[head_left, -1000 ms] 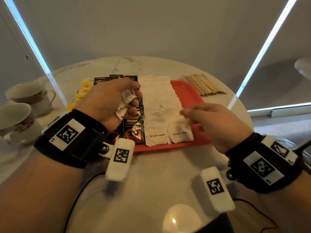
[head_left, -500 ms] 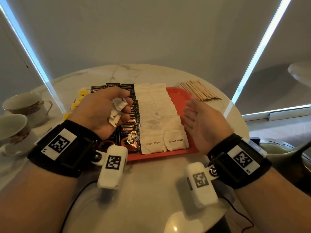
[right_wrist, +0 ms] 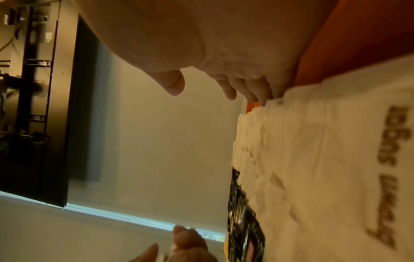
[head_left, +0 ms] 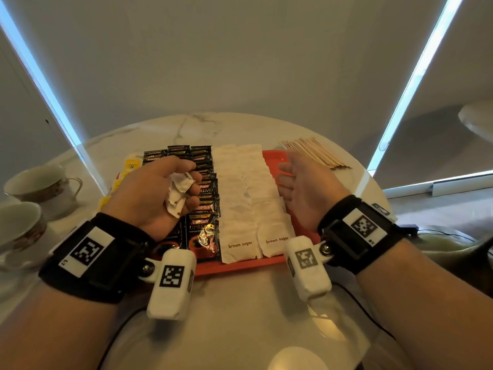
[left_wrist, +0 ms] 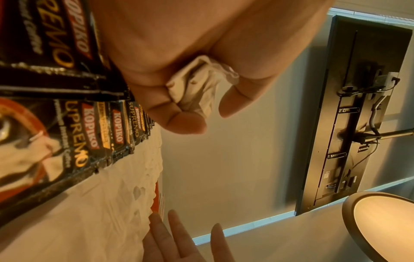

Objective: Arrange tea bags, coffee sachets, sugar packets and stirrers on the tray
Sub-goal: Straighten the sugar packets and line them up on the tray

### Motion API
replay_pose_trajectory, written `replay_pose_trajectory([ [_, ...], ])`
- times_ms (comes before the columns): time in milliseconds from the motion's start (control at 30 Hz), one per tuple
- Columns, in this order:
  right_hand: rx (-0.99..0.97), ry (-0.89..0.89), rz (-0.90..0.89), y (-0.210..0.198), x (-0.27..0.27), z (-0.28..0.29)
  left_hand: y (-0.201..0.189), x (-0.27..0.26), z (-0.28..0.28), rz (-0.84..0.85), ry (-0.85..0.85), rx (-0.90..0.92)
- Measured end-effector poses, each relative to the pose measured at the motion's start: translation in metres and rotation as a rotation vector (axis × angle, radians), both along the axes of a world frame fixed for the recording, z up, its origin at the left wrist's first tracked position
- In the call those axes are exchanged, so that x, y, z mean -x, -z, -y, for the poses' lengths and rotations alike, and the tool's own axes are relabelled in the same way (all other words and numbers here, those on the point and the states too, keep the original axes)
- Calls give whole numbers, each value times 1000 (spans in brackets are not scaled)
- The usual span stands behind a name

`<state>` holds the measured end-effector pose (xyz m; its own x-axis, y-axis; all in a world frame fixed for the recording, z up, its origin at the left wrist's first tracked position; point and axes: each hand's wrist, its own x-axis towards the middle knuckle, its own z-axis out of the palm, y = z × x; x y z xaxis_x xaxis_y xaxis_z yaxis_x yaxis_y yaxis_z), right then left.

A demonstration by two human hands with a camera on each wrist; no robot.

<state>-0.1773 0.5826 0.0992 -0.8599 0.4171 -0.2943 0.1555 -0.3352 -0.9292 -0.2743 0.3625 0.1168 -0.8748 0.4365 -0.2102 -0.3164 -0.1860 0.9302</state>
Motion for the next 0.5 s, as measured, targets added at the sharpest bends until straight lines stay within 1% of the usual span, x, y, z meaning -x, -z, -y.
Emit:
replay_pose_trajectory([
  [200, -22, 63, 11, 0, 22, -16, -1, 4, 0, 39, -27, -24],
  [267, -1, 42, 22, -2, 35, -22, -1, 6, 1, 52, -38, -31],
  [400, 5, -65, 56, -1, 52, -24, -1, 8, 0, 72, -49, -55],
  [500, 8, -39, 66, -2, 60, -31, -3, 11, 0, 97, -56, -87],
])
